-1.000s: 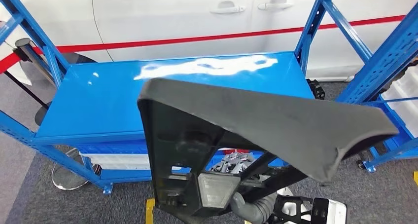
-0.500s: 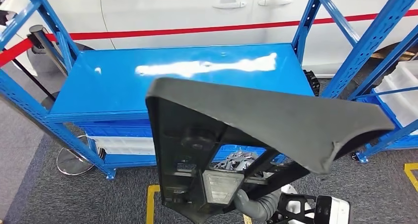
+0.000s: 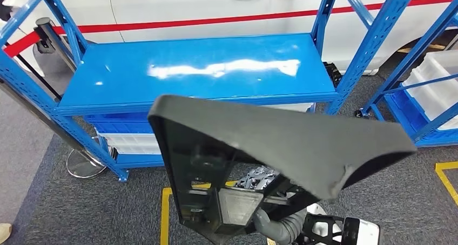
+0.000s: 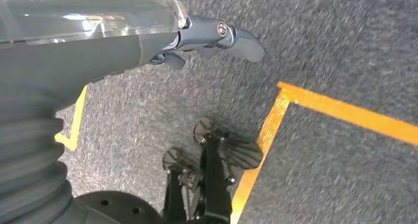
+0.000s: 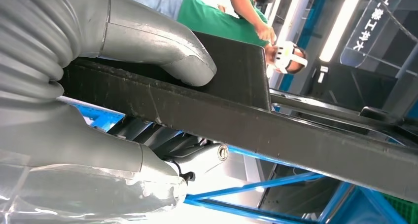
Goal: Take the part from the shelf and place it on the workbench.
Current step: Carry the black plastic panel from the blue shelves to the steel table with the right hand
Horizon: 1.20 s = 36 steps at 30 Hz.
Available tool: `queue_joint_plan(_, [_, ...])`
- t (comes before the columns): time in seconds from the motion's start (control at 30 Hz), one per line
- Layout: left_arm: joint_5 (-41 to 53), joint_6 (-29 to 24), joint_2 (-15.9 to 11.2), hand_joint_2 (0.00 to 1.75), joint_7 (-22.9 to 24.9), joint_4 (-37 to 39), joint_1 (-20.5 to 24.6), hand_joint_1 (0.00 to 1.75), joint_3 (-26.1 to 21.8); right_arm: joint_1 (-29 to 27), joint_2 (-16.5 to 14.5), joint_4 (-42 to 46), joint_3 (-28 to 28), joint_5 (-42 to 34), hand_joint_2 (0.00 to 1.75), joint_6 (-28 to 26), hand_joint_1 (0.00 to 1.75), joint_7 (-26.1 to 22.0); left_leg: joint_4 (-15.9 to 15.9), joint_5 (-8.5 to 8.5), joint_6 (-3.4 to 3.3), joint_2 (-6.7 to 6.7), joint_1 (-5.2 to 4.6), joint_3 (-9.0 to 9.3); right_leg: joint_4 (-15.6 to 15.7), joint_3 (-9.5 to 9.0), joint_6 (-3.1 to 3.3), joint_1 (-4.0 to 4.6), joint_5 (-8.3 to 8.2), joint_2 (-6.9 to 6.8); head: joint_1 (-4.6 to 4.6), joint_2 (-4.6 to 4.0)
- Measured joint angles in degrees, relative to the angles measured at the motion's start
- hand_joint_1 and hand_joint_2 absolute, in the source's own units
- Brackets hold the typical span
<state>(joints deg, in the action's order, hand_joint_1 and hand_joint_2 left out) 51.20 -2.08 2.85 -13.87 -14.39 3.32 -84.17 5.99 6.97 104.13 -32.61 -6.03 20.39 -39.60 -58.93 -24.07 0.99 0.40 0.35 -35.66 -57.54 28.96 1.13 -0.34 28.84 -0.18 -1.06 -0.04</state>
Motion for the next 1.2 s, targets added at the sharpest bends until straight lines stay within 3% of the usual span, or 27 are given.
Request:
queue_joint_plan(0.07, [0.02,0.29,-0.06,1.75,-0.01,-0.03,-0.05,0.00,0.00,-0.27,-0.02,0.03,0.00,0.46,1.75,-0.20,1.68,-0.04,-4.30,-4.82,0.34,-0.08,0.19,-1.58,0.14,1.36,0.83,-0.03,-1.32,-0.17,-0.08,0.00])
queue_joint_plan(0.13, [-0.09,0.50,-0.14,1.75,-0.25,-0.04,0.01,0.00,0.00,-0.59,-0.02,0.04,0.02,0.91,1.75,-0.50,1.68,-0.04,-11.56,-9.81,0.51,-0.07,0.24,-3.30,0.06,3.05,1.13,0.19,-2.62,-0.19,-0.13,0.00])
queue_joint_plan(0.17, [-0.15,0.58,-0.20,1.75,-0.43,-0.05,0.06,0.00,0.00,-0.73,-0.02,0.04,0.04,1.11,1.75,-0.64,1.68,-0.04,-14.40,-10.55,0.55,-0.07,0.25,-3.53,-0.02,3.98,1.15,0.29,-3.28,-0.20,-0.12,0.00])
queue_joint_plan(0.2, [-0.18,0.65,-0.26,1.75,-0.59,-0.05,0.10,0.00,0.00,-0.85,-0.02,0.04,0.07,1.29,1.75,-0.74,1.68,-0.04,-15.59,-9.89,0.52,-0.07,0.25,-2.98,-0.13,4.91,1.12,0.37,-3.92,-0.21,-0.13,0.00])
queue_joint_plan(0.23, [-0.16,0.69,-0.30,1.75,-0.68,-0.05,0.13,0.00,0.01,-0.94,-0.02,0.04,0.08,1.39,1.75,-0.78,1.68,-0.04,-14.84,-8.27,0.43,-0.07,0.24,-1.50,-0.27,5.81,1.06,0.42,-4.51,-0.21,-0.14,0.00])
queue_joint_plan(0.3, [-0.05,0.63,-0.31,1.75,-0.71,-0.05,0.25,0.00,0.03,-1.11,-0.02,0.03,0.12,1.48,1.75,-0.79,1.68,-0.04,-8.08,-5.72,-0.04,-0.09,0.15,4.15,-0.70,7.34,0.79,0.52,-5.51,-0.16,-0.14,0.00])
queue_joint_plan(0.37, [0.04,0.49,-0.31,1.75,-0.77,-0.07,0.50,0.00,0.06,-1.25,-0.02,0.03,0.20,1.57,1.75,-0.69,1.68,-0.04,-0.03,-6.48,-0.55,-0.10,-0.10,9.56,-1.12,8.26,0.24,0.63,-6.33,-0.20,-0.11,0.00])
queue_joint_plan(0.43, [0.03,0.39,-0.30,1.75,-0.99,-0.08,0.62,0.00,0.07,-1.45,-0.04,0.20,0.48,1.85,1.75,-0.10,1.68,-0.04,3.18,-7.36,-1.01,-0.08,-0.39,11.00,-1.11,8.52,-0.46,0.54,-7.22,-0.38,-0.07,0.00])
queue_joint_plan(0.5, [-0.04,0.34,-0.28,1.75,-1.33,-0.08,0.49,0.00,0.05,-1.82,-0.08,0.68,1.04,2.29,1.75,0.75,1.68,-0.05,3.47,-6.37,-1.65,0.07,-0.24,10.40,-1.61,8.92,-1.16,0.31,-7.05,-0.33,-0.05,0.00])
queue_joint_plan(0.57, [-0.07,0.27,-0.30,1.75,-1.63,-0.08,0.41,0.00,0.04,-2.26,-0.14,1.38,1.88,2.91,1.75,1.20,1.68,-0.07,3.70,-5.16,-2.20,0.25,0.01,9.50,-5.82,10.63,-1.77,0.08,-3.54,-0.10,0.02,0.00])
queue_joint_plan(0.63, [0.02,0.16,-0.38,1.75,-1.79,-0.08,0.42,0.00,0.05,-2.74,-0.24,2.06,2.70,3.44,1.75,1.42,1.68,-0.07,3.57,-4.30,-2.37,0.48,-0.02,8.34,-13.34,13.19,-2.28,-0.20,1.18,0.00,0.07,0.00])
queue_joint_plan(0.67, [0.16,0.10,-0.45,1.75,-1.82,-0.08,0.39,0.00,0.05,-2.97,-0.28,2.33,3.00,3.62,1.75,1.48,1.68,-0.07,3.43,-3.95,-2.34,0.68,-0.03,7.78,-16.13,13.82,-2.49,-0.35,2.43,-0.01,0.06,0.00])
queue_joint_plan(0.7, [0.34,0.08,-0.54,1.75,-1.85,-0.08,0.36,0.00,0.08,-3.16,-0.32,2.61,3.23,3.84,1.75,1.46,1.68,-0.07,3.23,-3.69,-2.27,0.97,-0.01,7.29,-16.91,13.41,-2.66,-0.51,2.63,-0.04,0.06,0.00])
queue_joint_plan(0.73, [0.61,0.09,-0.65,1.75,-1.90,-0.08,0.33,0.00,0.14,-3.31,-0.34,2.92,3.42,4.05,1.75,1.42,1.68,-0.07,2.96,-3.51,-2.19,1.29,0.02,6.86,-15.48,11.87,-2.76,-0.65,1.90,-0.15,0.06,0.00])
queue_joint_plan(0.8, [1.19,0.11,-1.00,1.75,-2.02,-0.09,0.30,0.00,0.38,-3.47,-0.36,3.77,3.83,4.28,1.75,1.45,1.68,-0.09,2.25,-3.45,-1.86,1.95,0.04,6.21,-7.85,6.61,-2.71,-0.76,-0.42,-1.46,0.06,0.00])
queue_joint_plan(0.87, [1.80,-0.18,-1.56,1.75,-2.09,-0.16,0.35,0.00,0.68,-3.64,-0.46,4.78,4.27,4.30,1.75,1.62,1.68,-0.15,1.56,-3.57,-1.24,2.59,-0.19,5.79,-2.38,3.48,-2.00,-0.47,-1.46,-2.74,0.00,0.00])
queue_joint_plan(0.9, [2.08,-0.44,-1.88,1.75,-2.08,-0.21,0.42,0.00,0.84,-3.75,-0.56,5.28,4.47,4.49,1.75,1.63,1.68,-0.18,1.40,-3.58,-0.87,2.93,-0.30,5.69,-1.65,3.30,-1.54,-0.25,-1.36,-2.89,-0.03,0.00])
queue_joint_plan(0.97, [2.54,-1.02,-2.55,1.75,-2.08,-0.30,0.66,0.00,1.19,-3.98,-0.80,6.25,4.72,5.20,1.75,1.46,1.68,-0.20,1.34,-3.55,-0.17,3.62,-0.28,5.60,-1.64,3.69,-0.67,-0.07,-1.81,-1.81,-0.03,0.00])
queue_joint_plan(1.03, [2.82,-1.48,-3.35,1.75,-2.17,-0.34,0.96,0.00,1.55,-4.06,-1.05,7.08,4.82,5.81,1.75,0.96,1.68,-0.20,-0.17,-4.93,0.48,2.84,-0.02,4.95,-1.35,4.01,0.17,-0.18,-2.34,-0.99,-0.03,0.00])
queue_joint_plan(1.13, [3.03,-2.28,-4.60,1.75,-2.33,-0.38,1.08,0.00,1.89,-4.20,-1.50,7.62,4.83,6.05,1.75,0.19,1.68,-0.20,-9.95,-10.72,0.95,0.49,0.20,0.82,-1.21,4.74,1.06,-0.08,-2.99,0.32,-0.05,0.00])
queue_joint_plan(1.17, [3.05,-2.61,-4.95,1.75,-2.30,-0.38,1.05,0.00,1.93,-4.33,-1.62,7.62,4.83,6.10,1.75,0.04,1.68,-0.20,-13.38,-12.06,0.96,0.23,0.21,-0.63,-1.23,4.98,1.19,0.03,-3.17,0.87,-0.05,0.00])
queue_joint_plan(1.2, [3.11,-2.98,-5.23,1.75,-2.23,-0.38,1.02,0.00,1.97,-4.46,-1.72,7.62,4.82,6.21,1.75,-0.11,1.68,-0.20,-15.01,-12.24,0.92,0.12,0.21,-1.27,-1.27,5.18,1.23,0.11,-3.34,1.46,-0.05,0.00])
